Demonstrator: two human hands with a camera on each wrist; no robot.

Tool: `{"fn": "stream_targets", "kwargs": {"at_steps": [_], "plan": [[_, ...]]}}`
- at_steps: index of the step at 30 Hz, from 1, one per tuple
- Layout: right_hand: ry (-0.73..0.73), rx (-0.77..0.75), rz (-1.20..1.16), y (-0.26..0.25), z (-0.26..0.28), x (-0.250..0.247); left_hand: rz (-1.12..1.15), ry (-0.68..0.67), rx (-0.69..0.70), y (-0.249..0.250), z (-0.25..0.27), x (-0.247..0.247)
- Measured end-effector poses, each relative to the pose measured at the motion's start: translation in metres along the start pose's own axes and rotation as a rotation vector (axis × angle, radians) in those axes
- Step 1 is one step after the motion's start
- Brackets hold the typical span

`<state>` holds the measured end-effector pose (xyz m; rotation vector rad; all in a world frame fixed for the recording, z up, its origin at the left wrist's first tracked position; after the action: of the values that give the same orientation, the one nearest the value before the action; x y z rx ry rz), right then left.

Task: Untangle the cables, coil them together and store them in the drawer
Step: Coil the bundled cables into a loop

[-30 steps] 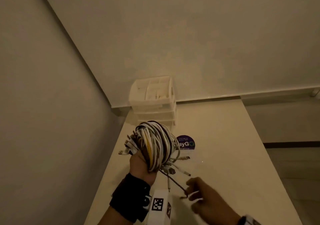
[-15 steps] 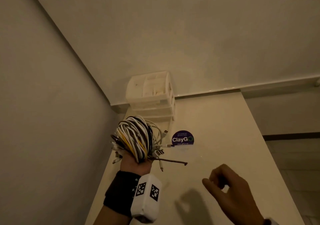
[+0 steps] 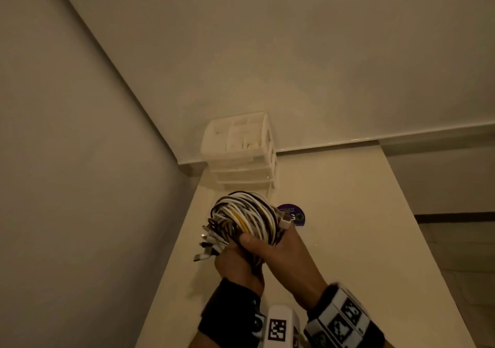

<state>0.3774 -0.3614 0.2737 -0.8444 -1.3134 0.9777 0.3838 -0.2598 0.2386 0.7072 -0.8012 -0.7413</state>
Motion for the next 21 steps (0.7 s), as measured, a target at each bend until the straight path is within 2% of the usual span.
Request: {"fn": "stream_targets", "kwargs": {"at_steps": [6, 10, 12, 16, 18, 21], "plan": [[0.154, -0.110, -0.014, 0.007, 0.006, -0.018, -0.258, 0.124, 0.055, -0.008, -0.002, -0.013], [0.163, -0.149, -0.017, 0.012, 0.004, -0.023, -0.420, 0.127, 0.068, -0.008, -0.010, -0.021], [0.171, -0.165, -0.044, 0.011, 0.002, -0.027, -0.479, 0.061, 0.116, -0.001, -0.011, -0.019], [0.144, -0.176, -0.092, 0.011, -0.008, -0.030, -0.575, -0.172, 0.180, 0.011, -0.012, -0.016], [0.134, -0.114, -0.172, 0.019, -0.015, -0.031, -0.611, -0.302, 0.202, 0.017, -0.012, -0.018], [0.098, -0.015, -0.212, 0.033, -0.026, -0.026, -0.623, -0.447, 0.129, 0.023, -0.019, -0.031]]}}
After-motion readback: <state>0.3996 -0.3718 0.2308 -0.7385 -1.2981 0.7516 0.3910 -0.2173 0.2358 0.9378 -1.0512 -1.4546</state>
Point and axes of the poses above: each hand's wrist, its own z-axis away from the middle knuckle, its own x-axis out of the palm, y = z × x, the point moved 7 cm from there along -z, towards the middle knuckle, and after that the axes turned 9 degrees about -z, right-handed, at the moved point
